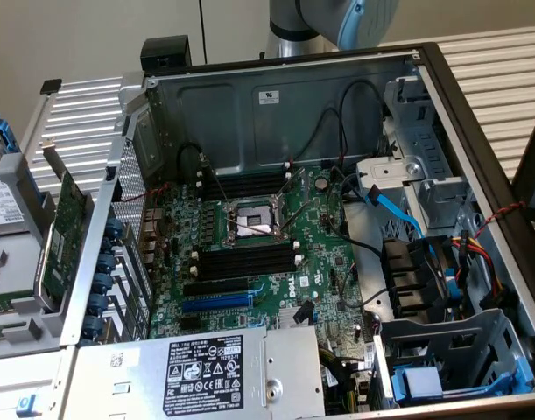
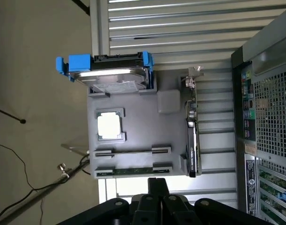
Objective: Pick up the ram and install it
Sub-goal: 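Reach for the ram, then pick up the ram and move it above insertion slot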
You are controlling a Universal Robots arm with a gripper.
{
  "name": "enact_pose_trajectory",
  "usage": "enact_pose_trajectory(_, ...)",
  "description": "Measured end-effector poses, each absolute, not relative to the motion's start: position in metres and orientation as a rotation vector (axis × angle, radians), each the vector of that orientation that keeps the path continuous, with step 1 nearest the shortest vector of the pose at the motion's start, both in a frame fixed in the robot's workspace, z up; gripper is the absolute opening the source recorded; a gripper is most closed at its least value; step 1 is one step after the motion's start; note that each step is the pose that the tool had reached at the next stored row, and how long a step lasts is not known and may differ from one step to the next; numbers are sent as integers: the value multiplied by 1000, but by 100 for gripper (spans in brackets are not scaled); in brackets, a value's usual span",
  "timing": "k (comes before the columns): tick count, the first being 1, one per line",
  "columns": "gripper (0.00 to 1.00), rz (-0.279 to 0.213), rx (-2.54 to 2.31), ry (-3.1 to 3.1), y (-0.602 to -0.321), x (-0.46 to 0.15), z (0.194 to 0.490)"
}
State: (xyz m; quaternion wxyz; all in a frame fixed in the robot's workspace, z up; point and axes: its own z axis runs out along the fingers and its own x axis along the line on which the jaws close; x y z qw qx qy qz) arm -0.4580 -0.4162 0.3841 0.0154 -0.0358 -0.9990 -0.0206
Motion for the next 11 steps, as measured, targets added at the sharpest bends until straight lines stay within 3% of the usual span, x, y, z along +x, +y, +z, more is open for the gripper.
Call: enact_pose_trajectory(11, 11, -56, -112, -3108, -416, -465, 382)
